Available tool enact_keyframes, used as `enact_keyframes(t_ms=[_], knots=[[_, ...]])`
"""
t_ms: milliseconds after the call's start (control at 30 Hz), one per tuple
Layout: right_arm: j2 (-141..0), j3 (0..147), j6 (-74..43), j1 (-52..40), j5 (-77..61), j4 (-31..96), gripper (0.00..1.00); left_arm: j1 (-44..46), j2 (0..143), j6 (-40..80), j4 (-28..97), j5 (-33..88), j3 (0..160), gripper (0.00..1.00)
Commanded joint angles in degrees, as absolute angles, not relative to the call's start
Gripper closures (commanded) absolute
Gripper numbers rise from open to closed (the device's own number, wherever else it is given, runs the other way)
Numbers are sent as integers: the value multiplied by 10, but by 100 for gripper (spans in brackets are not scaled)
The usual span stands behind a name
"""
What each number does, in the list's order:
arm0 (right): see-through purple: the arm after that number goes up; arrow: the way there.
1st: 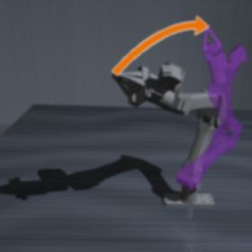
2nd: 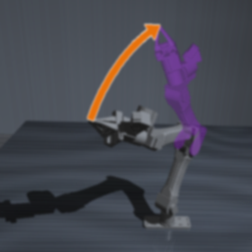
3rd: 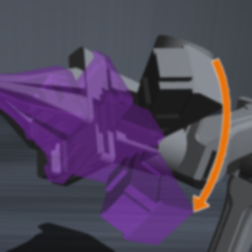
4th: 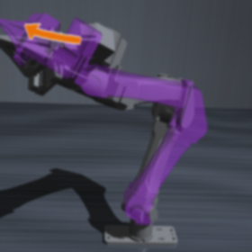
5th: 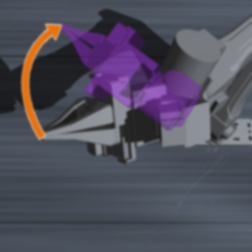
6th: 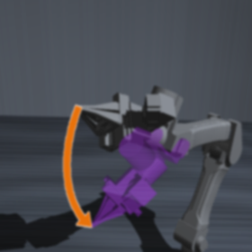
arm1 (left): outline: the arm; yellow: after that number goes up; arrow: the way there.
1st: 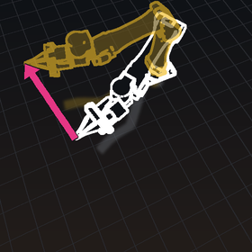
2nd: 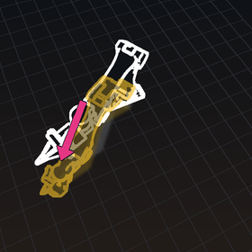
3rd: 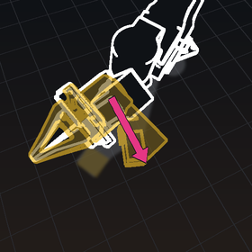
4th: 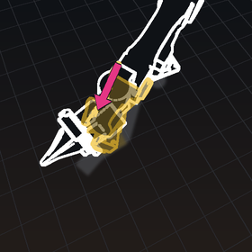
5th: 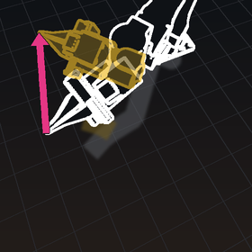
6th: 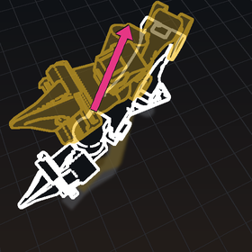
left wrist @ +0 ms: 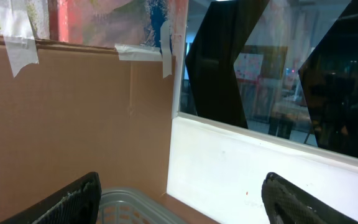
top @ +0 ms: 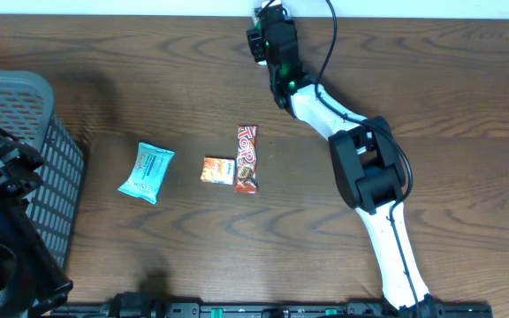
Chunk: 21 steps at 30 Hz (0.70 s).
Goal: Scan the item barcode
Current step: 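Set the jar down at the right edge of the table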
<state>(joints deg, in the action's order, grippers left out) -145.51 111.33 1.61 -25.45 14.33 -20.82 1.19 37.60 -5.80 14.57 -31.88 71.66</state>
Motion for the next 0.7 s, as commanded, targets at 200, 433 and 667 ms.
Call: enact_keyframes(t_ms=[200,433,667], knots=[[-1441,1136,84,-243,252,-196,37,12,373,-51,142,-320,715,17],[-1341,1136,88,-253,270,-60,37,12,373,-51,142,-320,715,17],[-1170,1136,-4,-214,269,298,44,12,373,-51,138,-320,715,17]])
